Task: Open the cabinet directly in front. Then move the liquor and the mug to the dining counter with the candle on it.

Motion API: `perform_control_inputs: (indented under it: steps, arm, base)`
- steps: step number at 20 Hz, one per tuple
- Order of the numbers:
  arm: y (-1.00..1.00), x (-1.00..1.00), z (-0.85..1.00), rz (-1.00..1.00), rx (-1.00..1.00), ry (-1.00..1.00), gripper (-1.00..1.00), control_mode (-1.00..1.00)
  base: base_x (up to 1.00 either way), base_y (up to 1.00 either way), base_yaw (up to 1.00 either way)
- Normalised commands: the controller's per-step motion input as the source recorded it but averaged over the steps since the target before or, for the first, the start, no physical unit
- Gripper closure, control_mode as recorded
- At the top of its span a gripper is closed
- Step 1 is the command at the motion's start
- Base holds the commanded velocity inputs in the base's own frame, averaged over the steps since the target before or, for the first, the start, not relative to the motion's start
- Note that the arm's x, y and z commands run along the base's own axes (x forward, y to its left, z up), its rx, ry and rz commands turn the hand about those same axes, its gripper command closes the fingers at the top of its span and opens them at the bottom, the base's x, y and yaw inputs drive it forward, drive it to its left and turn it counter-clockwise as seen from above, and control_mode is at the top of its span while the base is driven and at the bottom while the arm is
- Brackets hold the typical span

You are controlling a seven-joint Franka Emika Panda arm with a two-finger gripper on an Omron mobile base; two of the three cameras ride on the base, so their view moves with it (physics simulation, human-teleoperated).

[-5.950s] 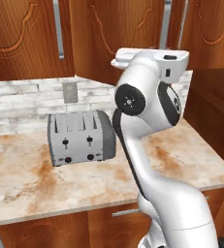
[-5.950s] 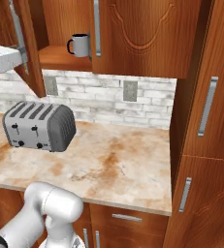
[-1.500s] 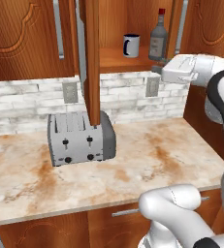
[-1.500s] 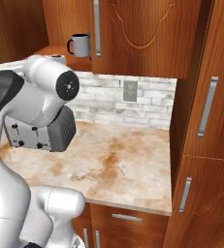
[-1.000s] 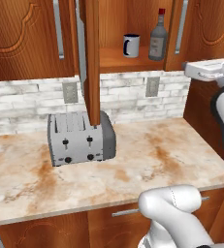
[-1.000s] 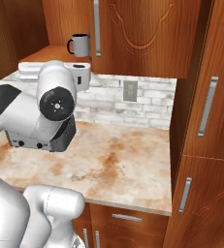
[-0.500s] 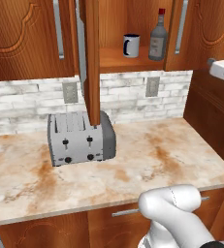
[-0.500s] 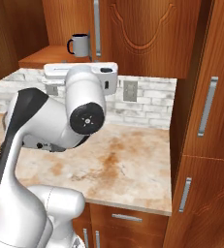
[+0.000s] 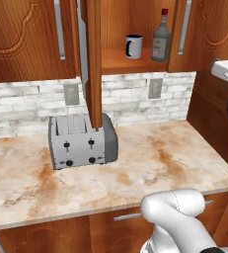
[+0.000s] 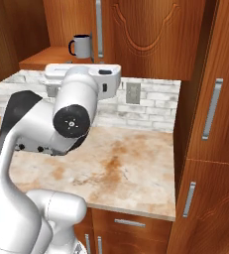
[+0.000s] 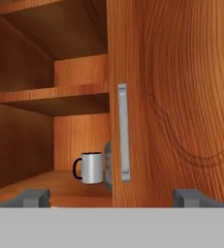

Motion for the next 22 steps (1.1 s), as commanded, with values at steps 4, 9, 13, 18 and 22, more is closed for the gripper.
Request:
perform_control_inputs:
  steps: [4, 9, 13, 18, 22]
  arm:
    - [0.0, 0.01, 0.0, -0.2, 0.0, 0.0, -1.0, -1.0]
    - [0.0, 0.02, 0.0, -0.09, 0.0, 0.0, -1.0, -1.0]
    - [0.0, 0.06, 0.0, 0.0, 0.0, 0.0, -1.0, -1.0]
    - [0.0, 0.29, 0.0, 0.05, 0.0, 0.01, -1.0, -1.0]
    - [0.0, 0.46, 0.0, 0.0, 0.0, 0.02, -1.0, -1.0]
  base:
    - [0.0, 0.0, 0.0]
    - [0.0, 0.0, 0.0]
    - [0.0, 0.0, 0.0]
    - [0.0, 0.0, 0.0]
    - [0.0, 0.0, 0.0]
